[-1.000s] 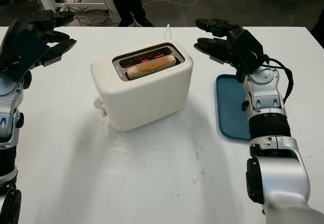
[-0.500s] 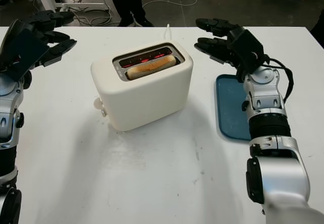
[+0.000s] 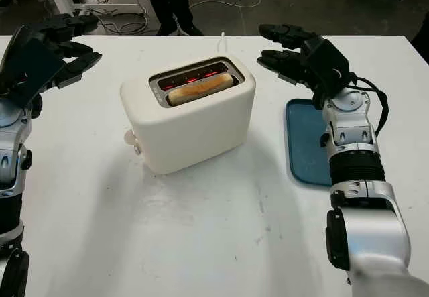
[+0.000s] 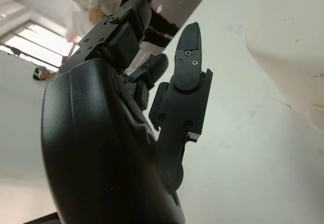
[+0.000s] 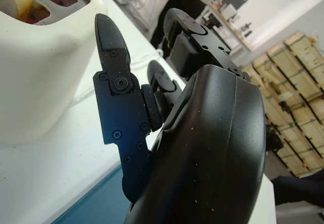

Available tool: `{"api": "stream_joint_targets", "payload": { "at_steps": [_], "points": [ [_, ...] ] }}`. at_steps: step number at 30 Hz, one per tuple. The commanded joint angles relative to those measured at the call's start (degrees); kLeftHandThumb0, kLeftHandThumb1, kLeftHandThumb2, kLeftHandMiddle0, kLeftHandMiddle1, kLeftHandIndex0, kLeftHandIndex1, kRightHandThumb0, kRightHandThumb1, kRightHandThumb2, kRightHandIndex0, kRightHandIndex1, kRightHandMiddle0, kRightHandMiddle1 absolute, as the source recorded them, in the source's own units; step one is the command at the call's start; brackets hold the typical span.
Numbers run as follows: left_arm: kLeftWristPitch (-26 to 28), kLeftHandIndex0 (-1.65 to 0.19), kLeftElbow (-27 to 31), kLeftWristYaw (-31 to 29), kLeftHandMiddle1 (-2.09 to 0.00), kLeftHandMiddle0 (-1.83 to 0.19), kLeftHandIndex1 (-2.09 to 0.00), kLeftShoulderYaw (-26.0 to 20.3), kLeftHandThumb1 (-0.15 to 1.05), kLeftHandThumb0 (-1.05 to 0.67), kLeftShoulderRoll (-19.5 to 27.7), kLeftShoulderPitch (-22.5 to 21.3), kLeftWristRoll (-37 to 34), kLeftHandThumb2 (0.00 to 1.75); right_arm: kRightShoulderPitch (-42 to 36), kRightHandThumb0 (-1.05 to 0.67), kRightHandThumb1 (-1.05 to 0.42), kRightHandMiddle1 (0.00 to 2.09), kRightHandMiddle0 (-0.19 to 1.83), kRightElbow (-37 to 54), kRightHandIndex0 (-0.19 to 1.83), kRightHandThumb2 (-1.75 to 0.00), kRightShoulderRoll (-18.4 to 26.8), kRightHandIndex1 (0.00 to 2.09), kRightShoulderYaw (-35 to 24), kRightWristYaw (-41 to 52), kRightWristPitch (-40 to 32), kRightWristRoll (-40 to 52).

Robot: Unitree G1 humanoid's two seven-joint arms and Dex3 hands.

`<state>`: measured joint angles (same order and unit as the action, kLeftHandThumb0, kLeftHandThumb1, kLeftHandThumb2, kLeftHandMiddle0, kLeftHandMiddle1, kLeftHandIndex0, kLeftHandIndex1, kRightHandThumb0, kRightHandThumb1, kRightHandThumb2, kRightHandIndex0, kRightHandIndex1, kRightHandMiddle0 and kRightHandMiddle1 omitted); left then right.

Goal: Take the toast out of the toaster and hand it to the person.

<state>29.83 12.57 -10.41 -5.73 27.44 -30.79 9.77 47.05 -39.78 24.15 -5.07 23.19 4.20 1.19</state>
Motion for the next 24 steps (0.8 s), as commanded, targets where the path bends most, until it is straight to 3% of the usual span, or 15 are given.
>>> {"api": "stream_joint_targets", "payload": {
  "at_steps": [1,24],
  "points": [
    [-0.2,-0.62,-0.1,0.1,-0.81,-0.33,-0.04,-0.5,0.92,-0.31,-0.1,-0.1,-0.3,0.16,0.8,-0.5,-0.9,0.01,0.58,-0.2,0.63,0.0,-0.1,0.01,0.2,-0.1,1.1,0.0],
    [2.1,-0.57,1.0,0.2,-0.81,-0.29,-0.01,-0.8,0.92,-0.26,-0.9,0.2,-1.2,0.18,0.6,-0.48,-0.9,0.0,0.58,0.4,0.63,0.0,0.1,0.01,0.2,0.2,0.4,0.2]
  ]
}}
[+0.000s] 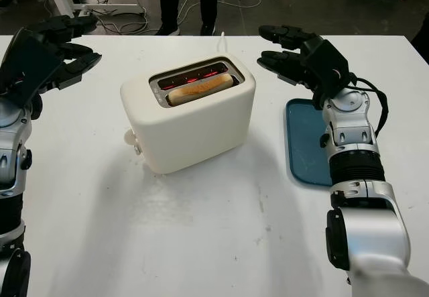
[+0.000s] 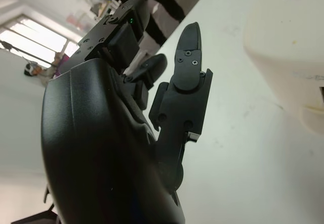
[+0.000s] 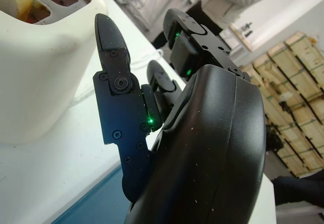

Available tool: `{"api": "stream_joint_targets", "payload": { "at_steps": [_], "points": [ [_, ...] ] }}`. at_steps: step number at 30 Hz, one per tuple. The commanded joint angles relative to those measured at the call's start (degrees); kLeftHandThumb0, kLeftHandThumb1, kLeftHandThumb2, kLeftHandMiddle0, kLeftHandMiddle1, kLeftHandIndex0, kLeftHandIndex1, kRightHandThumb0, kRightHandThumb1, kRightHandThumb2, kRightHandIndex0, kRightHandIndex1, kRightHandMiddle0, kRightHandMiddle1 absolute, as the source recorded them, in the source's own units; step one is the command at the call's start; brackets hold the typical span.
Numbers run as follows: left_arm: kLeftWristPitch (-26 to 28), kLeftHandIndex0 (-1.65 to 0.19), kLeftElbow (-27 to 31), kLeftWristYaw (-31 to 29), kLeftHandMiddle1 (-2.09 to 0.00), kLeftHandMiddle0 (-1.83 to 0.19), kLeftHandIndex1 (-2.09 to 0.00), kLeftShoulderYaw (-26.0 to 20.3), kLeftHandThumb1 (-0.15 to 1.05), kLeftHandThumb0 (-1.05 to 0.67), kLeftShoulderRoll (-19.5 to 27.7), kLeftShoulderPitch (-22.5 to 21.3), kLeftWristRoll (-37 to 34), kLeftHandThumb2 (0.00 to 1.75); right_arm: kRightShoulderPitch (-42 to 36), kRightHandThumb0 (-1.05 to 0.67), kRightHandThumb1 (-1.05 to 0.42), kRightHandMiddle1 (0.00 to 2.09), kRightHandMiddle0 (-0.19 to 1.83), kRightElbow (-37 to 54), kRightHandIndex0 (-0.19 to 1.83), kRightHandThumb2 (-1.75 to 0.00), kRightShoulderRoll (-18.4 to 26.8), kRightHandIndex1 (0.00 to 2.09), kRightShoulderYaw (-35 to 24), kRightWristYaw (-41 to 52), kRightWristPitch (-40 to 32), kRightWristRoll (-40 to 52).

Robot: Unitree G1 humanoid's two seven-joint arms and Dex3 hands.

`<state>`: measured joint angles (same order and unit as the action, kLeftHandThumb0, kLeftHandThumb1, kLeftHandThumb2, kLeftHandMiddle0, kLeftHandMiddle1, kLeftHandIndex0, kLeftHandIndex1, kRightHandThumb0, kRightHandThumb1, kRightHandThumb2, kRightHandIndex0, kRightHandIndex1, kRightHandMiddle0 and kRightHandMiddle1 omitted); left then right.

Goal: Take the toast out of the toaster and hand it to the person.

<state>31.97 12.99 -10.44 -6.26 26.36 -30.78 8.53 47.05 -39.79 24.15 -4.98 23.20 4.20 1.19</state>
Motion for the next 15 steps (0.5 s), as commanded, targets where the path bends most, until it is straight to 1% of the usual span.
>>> {"api": "stream_joint_targets", "payload": {
  "at_steps": [1,7,15],
  "points": [
    [-0.3,-0.58,0.5,0.2,-0.81,-0.29,-0.02,-0.1,0.92,-0.26,0.3,0.2,0.2,0.18,0.6,-0.48,-0.9,0.0,0.58,0.3,0.63,0.0,0.2,0.01,0.1,0.2,0.7,0.1],
    [-0.9,-0.58,0.3,0.2,-0.81,-0.3,-0.02,-0.2,0.92,-0.26,0.3,0.3,0.1,0.18,0.8,-0.5,-0.9,0.0,0.58,-0.2,0.61,0.0,0.0,0.0,0.1,0.1,0.8,0.1],
    [0.4,-0.58,0.9,0.1,-0.81,-0.3,-0.02,-0.3,0.92,-0.26,0.2,0.1,0.0,0.17,0.8,-0.51,-0.89,0.01,0.58,0.0,0.62,0.0,-0.1,0.01,0.1,-0.2,0.2,0.1]
  ]
}}
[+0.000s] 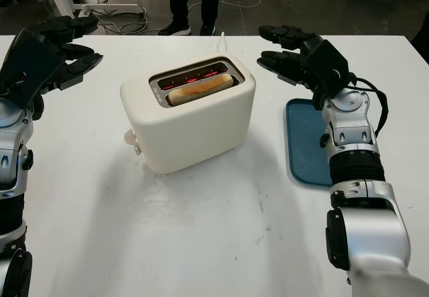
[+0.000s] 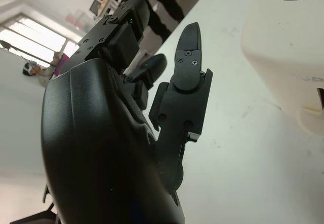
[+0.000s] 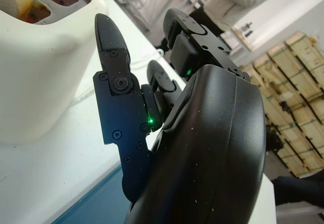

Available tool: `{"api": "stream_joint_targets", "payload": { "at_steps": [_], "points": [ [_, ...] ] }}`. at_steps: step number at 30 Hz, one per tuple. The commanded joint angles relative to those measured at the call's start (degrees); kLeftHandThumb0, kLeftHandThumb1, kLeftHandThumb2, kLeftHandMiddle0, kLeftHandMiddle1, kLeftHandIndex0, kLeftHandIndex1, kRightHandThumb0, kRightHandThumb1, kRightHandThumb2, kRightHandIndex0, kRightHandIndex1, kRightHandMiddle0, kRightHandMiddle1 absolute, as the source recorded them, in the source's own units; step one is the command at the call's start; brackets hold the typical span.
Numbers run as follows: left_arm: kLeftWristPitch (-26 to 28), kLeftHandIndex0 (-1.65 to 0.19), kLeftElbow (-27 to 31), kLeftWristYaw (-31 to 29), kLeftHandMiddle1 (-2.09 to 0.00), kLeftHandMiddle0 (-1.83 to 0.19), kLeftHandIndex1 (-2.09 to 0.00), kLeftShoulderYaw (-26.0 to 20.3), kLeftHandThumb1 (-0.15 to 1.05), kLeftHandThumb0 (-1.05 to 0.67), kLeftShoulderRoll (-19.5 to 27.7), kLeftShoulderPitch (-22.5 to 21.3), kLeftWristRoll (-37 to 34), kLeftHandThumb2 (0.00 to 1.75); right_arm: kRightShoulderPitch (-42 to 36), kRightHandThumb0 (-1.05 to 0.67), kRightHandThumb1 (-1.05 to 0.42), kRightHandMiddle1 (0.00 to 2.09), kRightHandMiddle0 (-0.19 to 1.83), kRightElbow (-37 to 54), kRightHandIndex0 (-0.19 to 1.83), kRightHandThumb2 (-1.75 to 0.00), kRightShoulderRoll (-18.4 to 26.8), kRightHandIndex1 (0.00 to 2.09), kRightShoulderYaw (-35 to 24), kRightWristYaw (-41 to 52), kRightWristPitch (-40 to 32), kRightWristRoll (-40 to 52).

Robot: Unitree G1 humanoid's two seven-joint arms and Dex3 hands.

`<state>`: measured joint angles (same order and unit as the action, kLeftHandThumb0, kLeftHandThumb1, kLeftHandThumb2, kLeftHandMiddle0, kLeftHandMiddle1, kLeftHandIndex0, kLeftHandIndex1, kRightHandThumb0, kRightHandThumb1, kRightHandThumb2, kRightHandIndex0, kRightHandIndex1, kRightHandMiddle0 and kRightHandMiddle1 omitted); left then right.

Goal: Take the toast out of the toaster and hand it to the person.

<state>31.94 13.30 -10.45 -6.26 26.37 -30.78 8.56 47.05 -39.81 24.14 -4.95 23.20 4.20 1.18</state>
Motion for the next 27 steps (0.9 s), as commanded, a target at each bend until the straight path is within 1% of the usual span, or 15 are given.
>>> {"api": "stream_joint_targets", "payload": {
  "at_steps": [1,4,10,21,27],
  "points": [
    [0.2,-0.58,0.5,0.0,-0.81,-0.3,-0.01,-0.3,0.92,-0.26,0.2,0.2,-0.1,0.17,0.8,-0.51,-0.89,0.01,0.58,0.1,0.62,0.0,0.0,0.01,0.1,-0.3,0.2,0.0],
    [-0.4,-0.57,0.0,-0.1,-0.81,-0.3,-0.01,-0.3,0.92,-0.26,0.4,0.2,-0.1,0.17,0.7,-0.5,-0.89,0.0,0.58,-0.1,0.62,0.0,0.0,0.01,0.0,-0.1,0.6,0.1],
    [0.4,-0.57,0.4,0.2,-0.8,-0.28,-0.01,-0.6,0.92,-0.27,-0.2,0.2,-0.5,0.17,0.6,-0.5,-0.89,0.0,0.58,0.4,0.61,0.0,-0.1,0.0,0.1,-0.2,-0.1,0.2],
    [-1.3,-0.59,-0.2,0.3,-0.82,-0.31,-0.02,-0.2,0.92,-0.27,0.3,0.6,0.2,0.17,0.2,-0.51,-0.9,0.0,0.58,1.2,0.61,0.0,-0.1,0.0,0.2,-0.7,-0.5,-0.1],
    [0.5,-0.58,0.5,0.2,-0.82,-0.29,-0.02,-0.2,0.92,-0.27,0.1,0.2,0.2,0.17,0.1,-0.51,-0.89,0.0,0.58,1.5,0.61,0.0,-0.2,0.0,0.3,-1.0,-0.9,-0.1]
  ]
}}
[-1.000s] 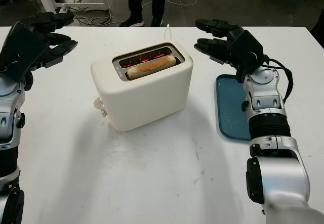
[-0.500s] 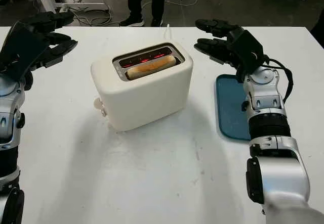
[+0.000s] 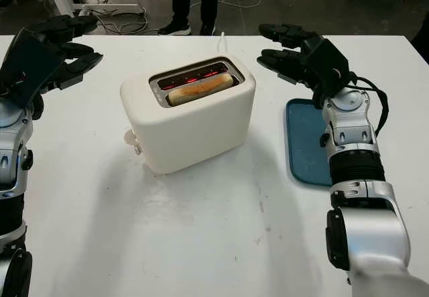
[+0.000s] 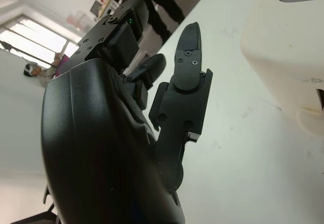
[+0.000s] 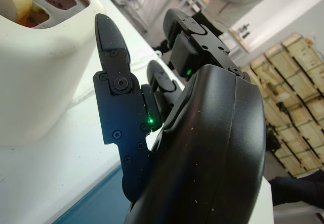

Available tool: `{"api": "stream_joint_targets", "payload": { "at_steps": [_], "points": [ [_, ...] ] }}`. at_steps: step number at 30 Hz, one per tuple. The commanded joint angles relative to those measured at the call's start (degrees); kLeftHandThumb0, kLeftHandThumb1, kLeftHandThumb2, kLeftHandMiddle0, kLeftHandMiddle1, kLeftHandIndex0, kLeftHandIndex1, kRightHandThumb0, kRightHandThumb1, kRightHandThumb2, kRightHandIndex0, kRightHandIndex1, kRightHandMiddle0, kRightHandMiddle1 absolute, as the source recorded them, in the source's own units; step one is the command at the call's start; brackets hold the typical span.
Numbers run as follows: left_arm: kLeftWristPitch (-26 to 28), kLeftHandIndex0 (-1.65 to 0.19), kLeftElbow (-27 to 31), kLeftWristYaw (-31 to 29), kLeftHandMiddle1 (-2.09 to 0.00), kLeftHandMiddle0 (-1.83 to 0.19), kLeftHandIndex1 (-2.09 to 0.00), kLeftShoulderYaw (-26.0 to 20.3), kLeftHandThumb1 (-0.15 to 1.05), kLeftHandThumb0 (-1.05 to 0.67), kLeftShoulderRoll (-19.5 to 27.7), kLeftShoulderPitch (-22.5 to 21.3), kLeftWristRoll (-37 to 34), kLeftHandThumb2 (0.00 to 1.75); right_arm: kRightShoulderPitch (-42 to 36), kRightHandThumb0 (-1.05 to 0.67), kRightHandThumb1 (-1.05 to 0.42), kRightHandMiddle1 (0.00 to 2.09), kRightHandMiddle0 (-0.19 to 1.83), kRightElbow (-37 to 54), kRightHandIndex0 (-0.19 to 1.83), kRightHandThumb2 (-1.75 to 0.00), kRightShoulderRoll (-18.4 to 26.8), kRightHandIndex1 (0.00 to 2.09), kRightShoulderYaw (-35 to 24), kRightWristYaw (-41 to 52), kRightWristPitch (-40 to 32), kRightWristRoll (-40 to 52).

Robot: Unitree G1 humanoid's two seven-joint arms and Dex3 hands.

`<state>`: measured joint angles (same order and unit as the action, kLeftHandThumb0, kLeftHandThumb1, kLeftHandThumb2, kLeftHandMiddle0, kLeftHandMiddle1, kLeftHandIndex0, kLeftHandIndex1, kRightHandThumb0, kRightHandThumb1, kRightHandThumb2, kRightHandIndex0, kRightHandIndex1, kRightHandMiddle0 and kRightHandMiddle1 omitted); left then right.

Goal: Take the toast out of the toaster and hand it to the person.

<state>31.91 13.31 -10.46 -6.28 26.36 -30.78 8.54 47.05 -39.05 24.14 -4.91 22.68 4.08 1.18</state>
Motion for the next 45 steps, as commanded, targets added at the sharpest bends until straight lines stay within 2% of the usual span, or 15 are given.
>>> {"api": "stream_joint_targets", "payload": {
  "at_steps": [1,23,45],
  "points": [
    [0.6,-0.58,0.5,0.2,-0.81,-0.29,-0.02,-0.3,0.92,-0.27,0.1,0.2,0.1,0.17,0.1,-0.51,-0.89,0.0,0.58,0.9,0.62,0.0,-0.2,0.0,0.3,-0.6,-0.9,-0.2],
    [0.2,-0.57,0.0,0.2,-0.78,-0.26,-0.01,-1.0,0.92,-0.28,-0.6,0.3,-1.8,0.17,-0.4,-0.42,-0.91,0.0,0.55,2.1,0.59,0.0,-0.6,0.0,0.1,-0.8,-2.1,0.1],
    [-0.5,-0.58,-0.4,0.2,-0.82,-0.27,-0.02,-0.6,0.92,-0.29,-0.1,0.3,-1.4,0.15,-0.3,-0.45,-0.9,0.02,0.59,1.4,0.62,0.0,-0.7,0.02,0.0,-0.7,-1.2,0.2]
  ]
}}
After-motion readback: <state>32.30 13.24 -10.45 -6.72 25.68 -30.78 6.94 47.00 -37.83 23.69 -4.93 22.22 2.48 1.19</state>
